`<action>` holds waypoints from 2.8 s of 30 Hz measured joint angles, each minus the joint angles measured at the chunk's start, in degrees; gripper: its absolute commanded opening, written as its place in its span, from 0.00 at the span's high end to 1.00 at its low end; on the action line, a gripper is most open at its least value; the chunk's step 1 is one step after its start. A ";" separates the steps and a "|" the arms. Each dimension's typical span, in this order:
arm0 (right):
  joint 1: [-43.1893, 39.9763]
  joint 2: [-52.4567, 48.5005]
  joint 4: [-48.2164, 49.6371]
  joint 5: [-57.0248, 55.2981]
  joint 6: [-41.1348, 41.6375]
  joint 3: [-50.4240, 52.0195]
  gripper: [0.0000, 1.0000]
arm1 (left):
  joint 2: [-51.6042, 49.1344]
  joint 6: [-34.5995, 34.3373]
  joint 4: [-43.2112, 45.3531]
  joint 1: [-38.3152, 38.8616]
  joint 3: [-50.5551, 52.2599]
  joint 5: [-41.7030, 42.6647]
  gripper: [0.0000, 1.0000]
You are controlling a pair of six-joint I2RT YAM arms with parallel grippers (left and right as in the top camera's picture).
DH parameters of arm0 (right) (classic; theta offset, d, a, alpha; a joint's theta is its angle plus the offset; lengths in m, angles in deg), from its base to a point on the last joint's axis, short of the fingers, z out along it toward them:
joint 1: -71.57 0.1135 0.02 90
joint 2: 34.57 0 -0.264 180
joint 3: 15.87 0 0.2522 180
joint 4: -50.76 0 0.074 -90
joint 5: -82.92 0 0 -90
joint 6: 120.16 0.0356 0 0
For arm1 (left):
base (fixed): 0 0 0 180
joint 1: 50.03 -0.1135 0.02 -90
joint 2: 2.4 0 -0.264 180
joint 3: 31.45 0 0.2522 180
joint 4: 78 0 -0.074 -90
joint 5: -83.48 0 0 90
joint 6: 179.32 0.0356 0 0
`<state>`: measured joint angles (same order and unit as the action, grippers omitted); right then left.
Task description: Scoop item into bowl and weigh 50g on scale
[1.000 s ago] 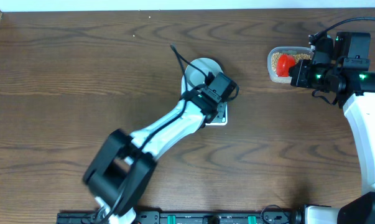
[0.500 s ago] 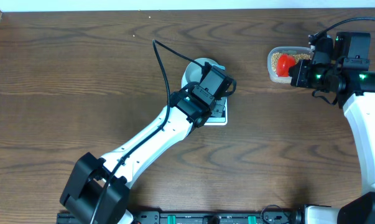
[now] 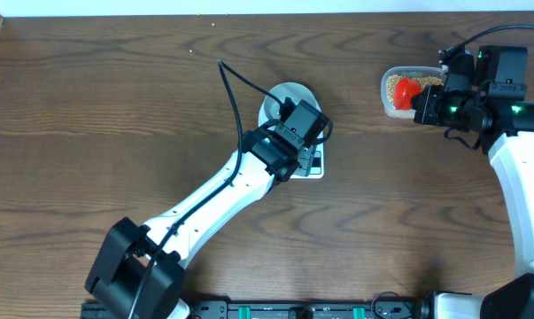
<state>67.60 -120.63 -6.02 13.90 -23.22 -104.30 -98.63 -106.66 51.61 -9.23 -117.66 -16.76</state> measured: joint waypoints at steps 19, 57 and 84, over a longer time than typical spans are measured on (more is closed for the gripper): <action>0.00 0.00 0.48 -0.02 -0.02 0.00 0.99 | 14.78 13.99 -6.40 -13.31 1.36 17.70 0.13; 0.00 0.00 0.37 0.00 -0.02 0.00 0.99 | 17.35 17.20 -5.03 -13.49 4.61 20.17 0.12; 0.00 0.00 -0.48 -0.02 0.00 0.00 0.99 | 27.02 15.80 7.54 -13.49 20.31 17.62 0.12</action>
<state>67.60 -120.63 -6.50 13.87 -23.22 -104.30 -71.61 -90.86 59.16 -22.72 -97.35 0.85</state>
